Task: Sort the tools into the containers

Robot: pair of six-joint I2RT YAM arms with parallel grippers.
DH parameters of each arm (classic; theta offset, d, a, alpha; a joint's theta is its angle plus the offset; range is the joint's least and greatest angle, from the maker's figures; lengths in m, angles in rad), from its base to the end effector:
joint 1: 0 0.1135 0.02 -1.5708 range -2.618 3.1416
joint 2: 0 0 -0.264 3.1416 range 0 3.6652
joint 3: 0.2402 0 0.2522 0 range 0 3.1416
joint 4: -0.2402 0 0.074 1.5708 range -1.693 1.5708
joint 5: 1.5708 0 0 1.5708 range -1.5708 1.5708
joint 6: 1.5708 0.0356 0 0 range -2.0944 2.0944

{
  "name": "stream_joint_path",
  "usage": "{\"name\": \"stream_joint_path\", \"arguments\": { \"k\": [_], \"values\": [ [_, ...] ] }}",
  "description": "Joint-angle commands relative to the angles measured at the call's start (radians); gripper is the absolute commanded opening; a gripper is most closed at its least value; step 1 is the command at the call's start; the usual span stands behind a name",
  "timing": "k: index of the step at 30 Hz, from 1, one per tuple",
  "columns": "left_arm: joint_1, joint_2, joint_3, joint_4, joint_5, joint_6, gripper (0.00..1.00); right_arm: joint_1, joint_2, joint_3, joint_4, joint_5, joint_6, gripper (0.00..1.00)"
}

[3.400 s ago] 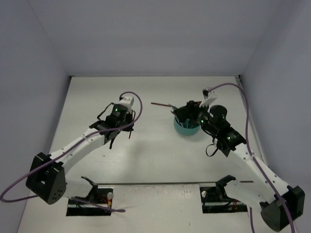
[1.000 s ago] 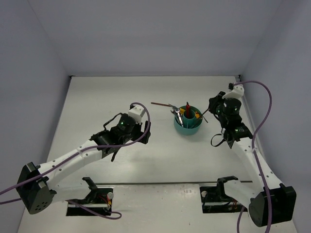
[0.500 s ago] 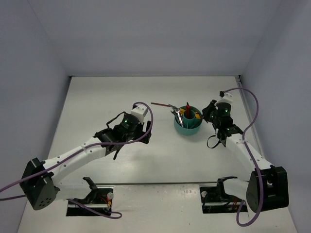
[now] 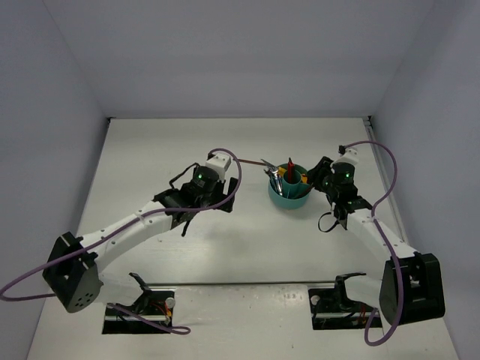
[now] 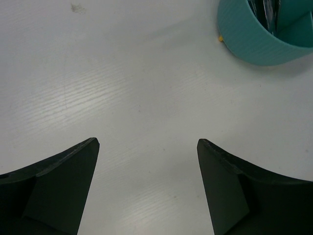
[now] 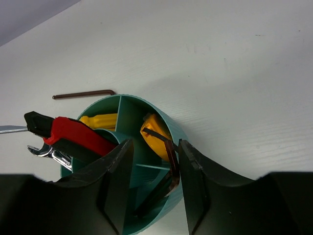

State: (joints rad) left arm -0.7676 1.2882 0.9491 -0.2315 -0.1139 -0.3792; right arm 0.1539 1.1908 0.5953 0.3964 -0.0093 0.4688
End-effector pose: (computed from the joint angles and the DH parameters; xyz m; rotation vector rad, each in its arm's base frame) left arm 0.2111 -0.1980 0.2831 0.3552 2.1587 -0.5435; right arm 0.2628 0.0411 0.2493 0.2744 1.7716 0.4574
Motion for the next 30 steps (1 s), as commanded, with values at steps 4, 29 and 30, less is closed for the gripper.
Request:
{"name": "stream_joint_path", "arguments": {
  "k": [4,29,30],
  "values": [
    [0.157,0.159,0.21,0.06,0.094,-0.015,0.78,0.003,-0.114,0.054,-0.002,0.009,-0.031,0.49],
    [0.259,0.989,1.122,-0.191,0.314,0.442,0.64,0.001,-0.265,0.058,-0.134,-0.1,-0.091,0.61],
    [0.27,1.013,1.143,-0.212,0.369,0.509,0.64,0.001,-0.268,0.056,-0.136,-0.107,-0.091,0.61]
  ]
}}
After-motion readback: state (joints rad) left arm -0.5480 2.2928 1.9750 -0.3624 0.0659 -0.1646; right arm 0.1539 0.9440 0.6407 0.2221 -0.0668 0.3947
